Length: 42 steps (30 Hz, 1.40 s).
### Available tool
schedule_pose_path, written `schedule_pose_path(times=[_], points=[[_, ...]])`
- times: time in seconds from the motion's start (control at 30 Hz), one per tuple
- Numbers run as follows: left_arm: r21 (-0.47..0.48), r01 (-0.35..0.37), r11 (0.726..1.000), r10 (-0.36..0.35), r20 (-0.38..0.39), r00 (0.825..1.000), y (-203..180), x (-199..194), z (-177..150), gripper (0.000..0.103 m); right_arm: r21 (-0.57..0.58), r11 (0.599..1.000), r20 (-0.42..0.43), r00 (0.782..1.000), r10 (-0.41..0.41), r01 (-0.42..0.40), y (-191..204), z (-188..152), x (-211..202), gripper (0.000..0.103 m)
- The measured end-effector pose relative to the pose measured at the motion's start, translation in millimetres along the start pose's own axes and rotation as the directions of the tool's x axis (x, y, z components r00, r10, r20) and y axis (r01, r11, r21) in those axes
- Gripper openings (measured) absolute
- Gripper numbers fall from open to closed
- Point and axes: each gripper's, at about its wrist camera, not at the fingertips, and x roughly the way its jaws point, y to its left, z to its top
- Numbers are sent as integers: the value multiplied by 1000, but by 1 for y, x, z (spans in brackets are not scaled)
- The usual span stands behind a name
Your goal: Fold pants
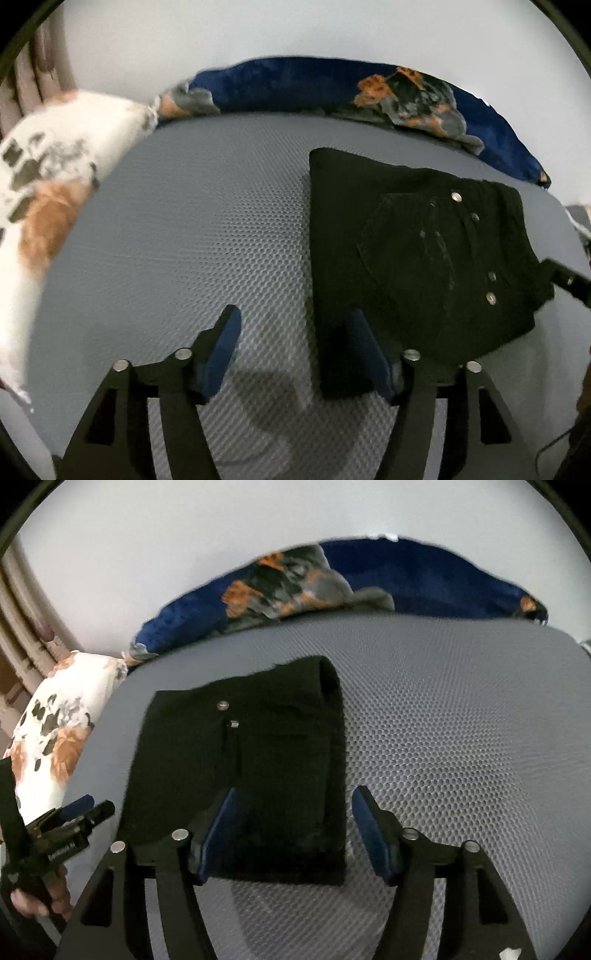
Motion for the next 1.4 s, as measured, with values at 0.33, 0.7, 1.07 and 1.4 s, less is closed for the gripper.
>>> schedule_pose_path(times=[0.33, 0.7, 1.07, 1.4], points=[[-30, -43, 999, 44, 24, 999, -7, -45, -37, 68, -70, 997, 52, 998, -21, 25, 52, -46, -37, 78], [-45, -66, 997, 69, 61, 996, -9, -72, -58, 68, -101, 990, 107, 990, -87, 98, 74, -73, -57, 91], [-26, -57, 998, 59, 79, 995, -20, -83, -65, 68, -136, 986, 108, 991, -82, 97, 84, -81, -60, 92], [-9, -67, 998, 68, 96, 993, -24, -85, -65, 68, -114, 990, 85, 994, -71, 80, 81, -84, -57, 92]])
